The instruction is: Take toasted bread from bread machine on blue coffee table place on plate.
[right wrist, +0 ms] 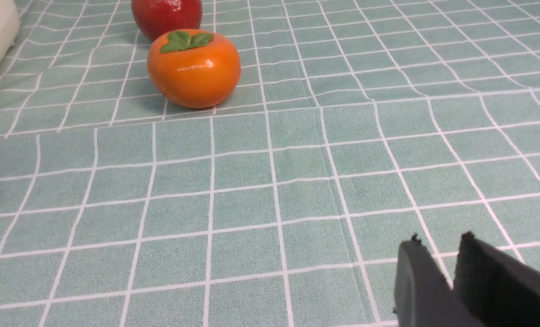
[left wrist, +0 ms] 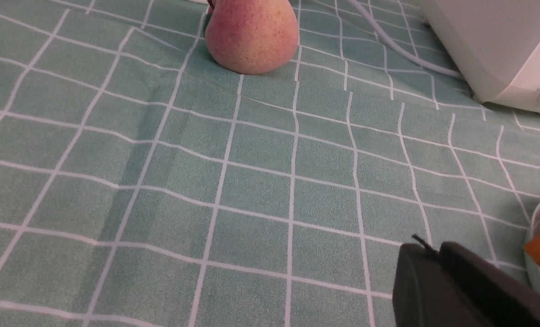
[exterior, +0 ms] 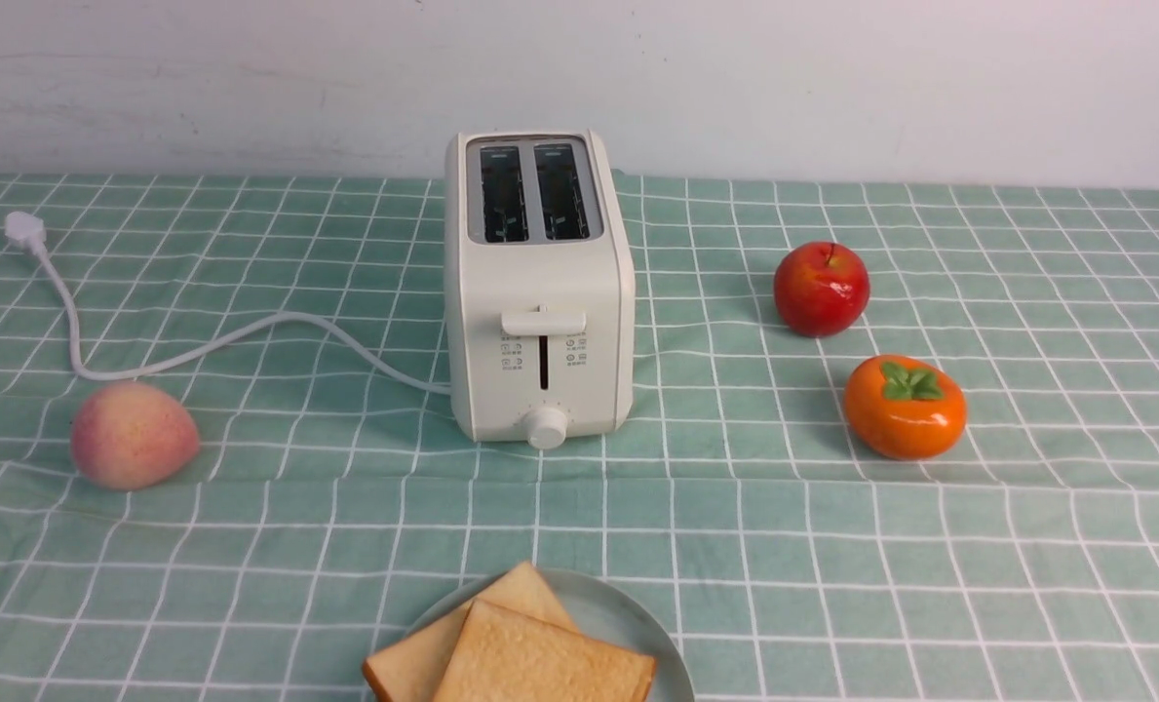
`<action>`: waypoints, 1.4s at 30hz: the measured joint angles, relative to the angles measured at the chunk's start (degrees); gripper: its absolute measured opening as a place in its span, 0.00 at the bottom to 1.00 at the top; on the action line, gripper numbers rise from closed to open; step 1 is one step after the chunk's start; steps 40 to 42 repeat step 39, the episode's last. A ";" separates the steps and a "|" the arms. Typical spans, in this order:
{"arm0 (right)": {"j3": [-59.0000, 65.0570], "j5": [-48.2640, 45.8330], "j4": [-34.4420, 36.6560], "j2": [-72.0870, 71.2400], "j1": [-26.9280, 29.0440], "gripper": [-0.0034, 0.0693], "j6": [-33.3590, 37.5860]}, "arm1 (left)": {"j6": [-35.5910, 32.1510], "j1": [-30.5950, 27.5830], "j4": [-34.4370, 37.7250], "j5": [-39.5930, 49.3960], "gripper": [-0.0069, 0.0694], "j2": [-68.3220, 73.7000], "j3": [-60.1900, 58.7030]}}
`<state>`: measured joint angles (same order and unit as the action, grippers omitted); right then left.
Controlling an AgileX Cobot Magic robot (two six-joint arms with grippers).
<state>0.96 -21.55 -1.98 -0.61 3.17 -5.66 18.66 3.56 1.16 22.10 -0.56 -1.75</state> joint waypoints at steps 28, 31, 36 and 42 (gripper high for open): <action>0.00 0.00 0.00 0.00 0.00 0.29 0.00 | 0.00 0.00 0.00 0.00 0.16 0.00 0.00; 0.00 0.00 0.00 0.00 0.00 0.30 0.00 | 0.00 0.00 0.00 0.00 0.17 0.00 0.00; 0.00 0.00 0.00 0.00 0.00 0.31 0.00 | 0.00 0.00 0.05 0.00 0.18 0.00 0.00; 0.00 0.00 0.00 0.00 0.00 0.31 0.00 | 0.00 0.00 0.05 0.00 0.19 0.00 0.00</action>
